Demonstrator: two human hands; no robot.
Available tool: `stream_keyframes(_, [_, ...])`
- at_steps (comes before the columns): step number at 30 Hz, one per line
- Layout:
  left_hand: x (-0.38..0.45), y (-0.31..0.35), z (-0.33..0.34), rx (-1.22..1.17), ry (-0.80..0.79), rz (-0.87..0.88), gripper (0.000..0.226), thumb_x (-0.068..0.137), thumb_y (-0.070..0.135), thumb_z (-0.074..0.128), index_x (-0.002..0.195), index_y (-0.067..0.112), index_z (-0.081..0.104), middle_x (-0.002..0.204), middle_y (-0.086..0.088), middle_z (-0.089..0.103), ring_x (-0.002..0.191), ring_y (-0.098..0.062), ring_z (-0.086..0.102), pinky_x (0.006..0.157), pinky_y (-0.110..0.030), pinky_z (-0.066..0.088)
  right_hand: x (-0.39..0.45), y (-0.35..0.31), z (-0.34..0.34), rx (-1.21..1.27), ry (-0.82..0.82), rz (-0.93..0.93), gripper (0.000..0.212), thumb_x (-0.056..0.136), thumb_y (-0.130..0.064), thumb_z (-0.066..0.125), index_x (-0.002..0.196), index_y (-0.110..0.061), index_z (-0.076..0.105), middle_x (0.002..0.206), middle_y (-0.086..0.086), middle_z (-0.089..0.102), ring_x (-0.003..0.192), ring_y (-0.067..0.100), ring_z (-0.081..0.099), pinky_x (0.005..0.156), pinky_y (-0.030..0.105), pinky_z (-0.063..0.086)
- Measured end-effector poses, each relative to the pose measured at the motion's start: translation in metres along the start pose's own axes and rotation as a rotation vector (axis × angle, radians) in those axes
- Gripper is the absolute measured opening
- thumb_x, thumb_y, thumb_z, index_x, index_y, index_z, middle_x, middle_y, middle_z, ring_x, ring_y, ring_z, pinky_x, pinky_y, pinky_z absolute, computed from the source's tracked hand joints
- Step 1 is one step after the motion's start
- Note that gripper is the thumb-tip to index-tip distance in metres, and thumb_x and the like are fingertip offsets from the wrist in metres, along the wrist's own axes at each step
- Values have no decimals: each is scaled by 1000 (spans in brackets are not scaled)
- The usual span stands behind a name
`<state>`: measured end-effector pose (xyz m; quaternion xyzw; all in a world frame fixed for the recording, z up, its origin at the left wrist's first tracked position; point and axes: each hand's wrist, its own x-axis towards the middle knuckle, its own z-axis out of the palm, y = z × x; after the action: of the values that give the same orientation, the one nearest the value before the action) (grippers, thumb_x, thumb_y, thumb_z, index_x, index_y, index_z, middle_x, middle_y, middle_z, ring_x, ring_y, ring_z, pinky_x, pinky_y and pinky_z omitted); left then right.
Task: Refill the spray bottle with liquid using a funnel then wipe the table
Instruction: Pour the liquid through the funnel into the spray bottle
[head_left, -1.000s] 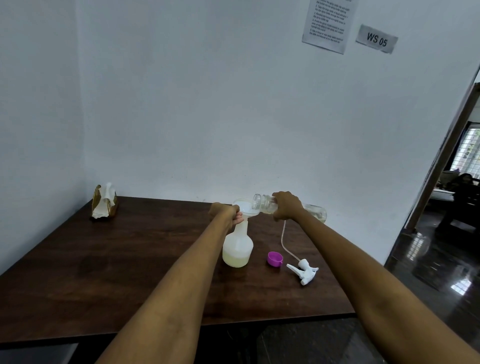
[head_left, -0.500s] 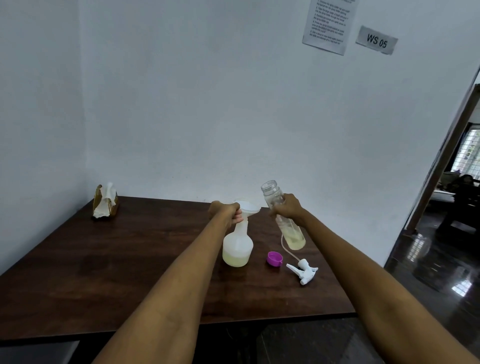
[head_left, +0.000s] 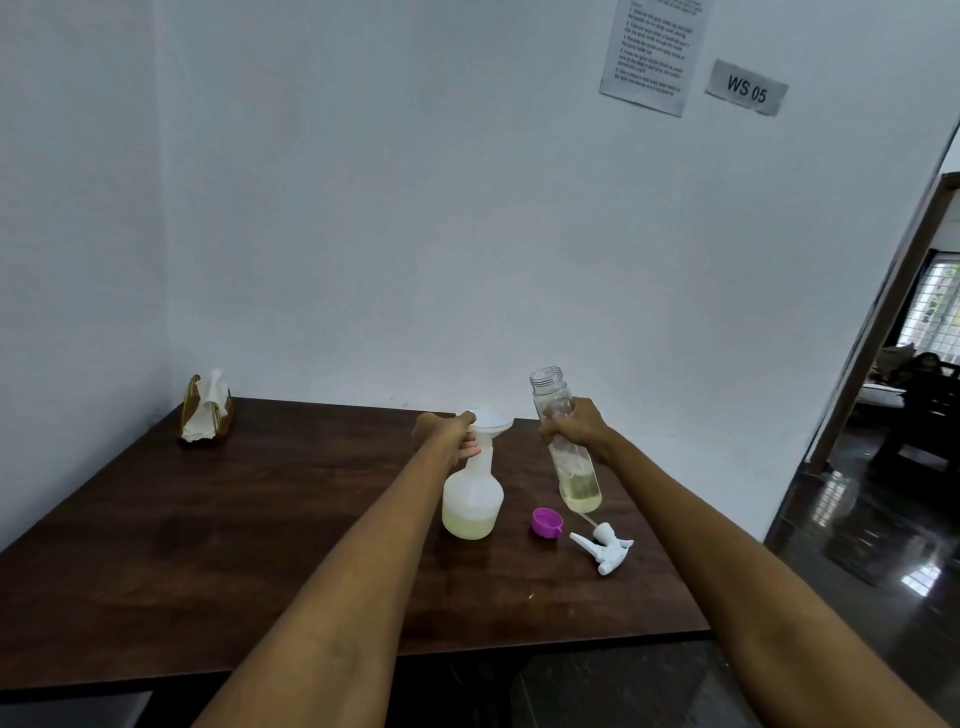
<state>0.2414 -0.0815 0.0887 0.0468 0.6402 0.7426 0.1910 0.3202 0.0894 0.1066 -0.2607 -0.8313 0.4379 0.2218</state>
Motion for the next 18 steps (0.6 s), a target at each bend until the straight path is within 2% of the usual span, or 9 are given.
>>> stream_keyframes(5, [6,0,2,25,19,-13,22,88,-4,57,108,-15,60,63,-12,54,52,-16,54,70,-29,55,7,4,3,-63,3,-7,24,61,7,67,66,-15,58,70,1,57,70,18,54,57,22,44])
stream_keyframes(7, [8,2,3,19,14,-23,20,89,-6,56,106,-16,59,62,-12,53,51,-16,53,72,-29,55,10,4,6,-156,23,-32,21,62,2,70,72,-11,57,74,2,56,72,18,52,56,21,40])
stream_keyframes(9, [8,2,3,4,-3,-36,10,91,-5,55,96,-12,61,62,-11,51,50,-15,51,72,-28,56,13,5,9,-325,34,-98,22,61,-4,73,74,-9,56,75,4,54,70,19,49,53,22,35])
stream_keyframes(11, [8,3,3,6,-16,-53,11,93,-3,53,84,-7,58,61,-9,49,45,-12,50,57,-22,55,16,5,13,-474,23,-148,23,63,-7,76,76,-6,57,76,7,54,72,21,49,55,25,35])
stream_keyframes(12, [8,4,3,6,-14,-52,9,93,-3,53,88,-7,59,61,-9,49,43,-11,50,53,-21,53,17,4,14,-535,22,-161,25,64,-9,77,80,-2,59,78,9,56,74,23,51,59,26,37])
stream_keyframes(14, [9,3,2,-2,-2,-34,18,91,-6,54,106,-15,59,60,-10,49,47,-13,50,56,-25,55,20,2,16,-617,29,-173,30,66,-12,77,86,3,61,84,14,60,81,29,56,65,31,41])
stream_keyframes(16, [10,3,1,4,14,-6,24,88,-8,57,110,-19,57,60,-11,50,48,-14,50,46,-20,54,19,-2,15,-661,37,-187,23,67,-13,74,76,-6,54,83,10,57,81,27,54,65,29,37])
stream_keyframes(18, [12,3,0,28,37,15,24,86,-9,59,107,-19,59,59,-11,52,39,-13,52,34,-17,48,19,-5,14,-694,47,-194,21,67,-12,71,77,-9,53,85,10,58,84,27,54,67,28,36])
